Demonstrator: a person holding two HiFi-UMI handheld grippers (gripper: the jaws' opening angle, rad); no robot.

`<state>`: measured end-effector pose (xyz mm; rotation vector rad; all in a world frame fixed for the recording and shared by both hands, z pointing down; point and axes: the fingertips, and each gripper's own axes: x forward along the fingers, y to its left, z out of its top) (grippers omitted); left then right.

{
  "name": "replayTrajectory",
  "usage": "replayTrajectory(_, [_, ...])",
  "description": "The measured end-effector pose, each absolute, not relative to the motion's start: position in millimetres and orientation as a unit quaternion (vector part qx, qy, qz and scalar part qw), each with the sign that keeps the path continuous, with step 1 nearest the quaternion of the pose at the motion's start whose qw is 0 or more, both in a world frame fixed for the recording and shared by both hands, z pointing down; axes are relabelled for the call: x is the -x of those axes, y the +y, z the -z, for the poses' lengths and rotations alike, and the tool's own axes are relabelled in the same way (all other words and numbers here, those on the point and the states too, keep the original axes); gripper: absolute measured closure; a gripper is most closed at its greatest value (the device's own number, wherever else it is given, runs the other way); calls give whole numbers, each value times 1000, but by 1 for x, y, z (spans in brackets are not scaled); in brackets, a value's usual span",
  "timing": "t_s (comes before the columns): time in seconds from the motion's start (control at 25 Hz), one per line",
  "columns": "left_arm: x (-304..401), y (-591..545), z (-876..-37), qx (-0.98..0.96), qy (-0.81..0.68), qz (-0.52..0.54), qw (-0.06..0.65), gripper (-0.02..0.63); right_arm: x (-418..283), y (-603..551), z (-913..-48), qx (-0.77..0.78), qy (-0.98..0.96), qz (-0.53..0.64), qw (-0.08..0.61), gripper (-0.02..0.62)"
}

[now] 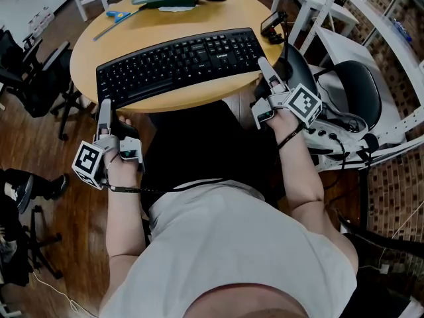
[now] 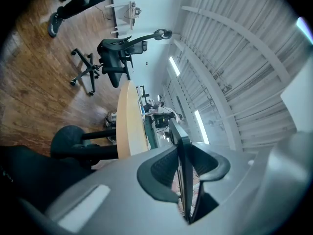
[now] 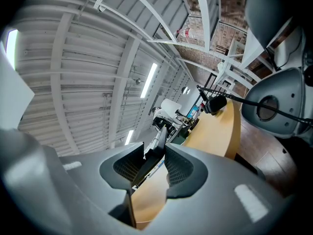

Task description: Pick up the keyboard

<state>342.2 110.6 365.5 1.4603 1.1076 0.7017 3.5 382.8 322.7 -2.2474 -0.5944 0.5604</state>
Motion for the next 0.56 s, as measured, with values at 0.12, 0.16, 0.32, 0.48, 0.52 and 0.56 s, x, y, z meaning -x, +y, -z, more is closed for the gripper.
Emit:
replayTrajectory(0.12, [-343, 111, -365, -619, 470, -295, 555, 195, -7, 380, -319, 874, -214, -229, 371, 460])
replayTrajectory(0.16, [-342, 111, -365, -619, 471, -295, 555, 195, -8, 381, -318, 874, -211, -231, 372, 460])
replayTrajectory(0.32, [-341, 113, -365, -621, 469, -296, 554, 194, -7, 383, -318, 874, -211, -231, 372, 460])
replayTrajectory(0.48, [-341, 112, -369, -627, 464, -302, 548, 193, -8, 383, -320, 874, -211, -231, 373, 460])
replayTrajectory(0.52, [-342, 113, -369, -624, 465, -301, 551, 193, -8, 383, -320, 873, -210, -231, 374, 460])
replayTrajectory(0.56, [-342, 113, -369, -622, 467, -299, 553, 193, -9, 383, -321, 873, -210, -231, 374, 460])
